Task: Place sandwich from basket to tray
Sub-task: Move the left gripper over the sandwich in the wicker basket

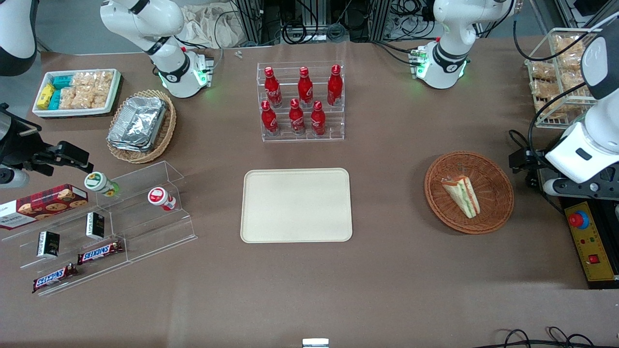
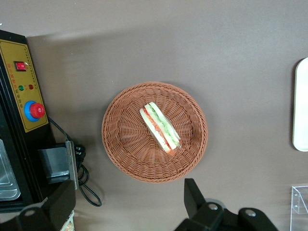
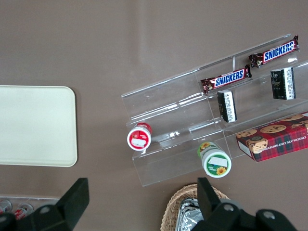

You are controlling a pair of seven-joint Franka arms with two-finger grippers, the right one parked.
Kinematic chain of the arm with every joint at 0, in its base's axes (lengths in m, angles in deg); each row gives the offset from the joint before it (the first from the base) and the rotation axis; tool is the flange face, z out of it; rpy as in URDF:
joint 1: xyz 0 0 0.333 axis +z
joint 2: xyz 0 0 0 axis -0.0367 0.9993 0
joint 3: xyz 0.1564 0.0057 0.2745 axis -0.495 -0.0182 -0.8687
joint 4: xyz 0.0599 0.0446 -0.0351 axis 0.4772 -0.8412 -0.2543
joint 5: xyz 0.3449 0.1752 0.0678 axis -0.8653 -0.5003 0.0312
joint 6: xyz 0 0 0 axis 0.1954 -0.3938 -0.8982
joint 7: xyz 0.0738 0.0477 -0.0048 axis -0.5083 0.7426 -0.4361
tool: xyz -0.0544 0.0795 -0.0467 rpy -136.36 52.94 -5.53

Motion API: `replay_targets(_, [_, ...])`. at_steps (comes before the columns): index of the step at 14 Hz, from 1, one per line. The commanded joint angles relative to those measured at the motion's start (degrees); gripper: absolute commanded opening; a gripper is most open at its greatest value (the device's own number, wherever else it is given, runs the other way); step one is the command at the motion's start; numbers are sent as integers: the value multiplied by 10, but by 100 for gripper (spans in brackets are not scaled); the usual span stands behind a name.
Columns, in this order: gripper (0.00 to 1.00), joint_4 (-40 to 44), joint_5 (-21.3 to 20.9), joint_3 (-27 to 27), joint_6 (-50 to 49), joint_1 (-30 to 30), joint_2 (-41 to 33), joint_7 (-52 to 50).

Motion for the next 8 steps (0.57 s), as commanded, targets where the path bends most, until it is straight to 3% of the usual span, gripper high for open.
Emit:
replay_targets(1, [100,11,10,2,-5,4,2,7])
replay_targets(8, [100,-15,19,3,-3,6,-7,5])
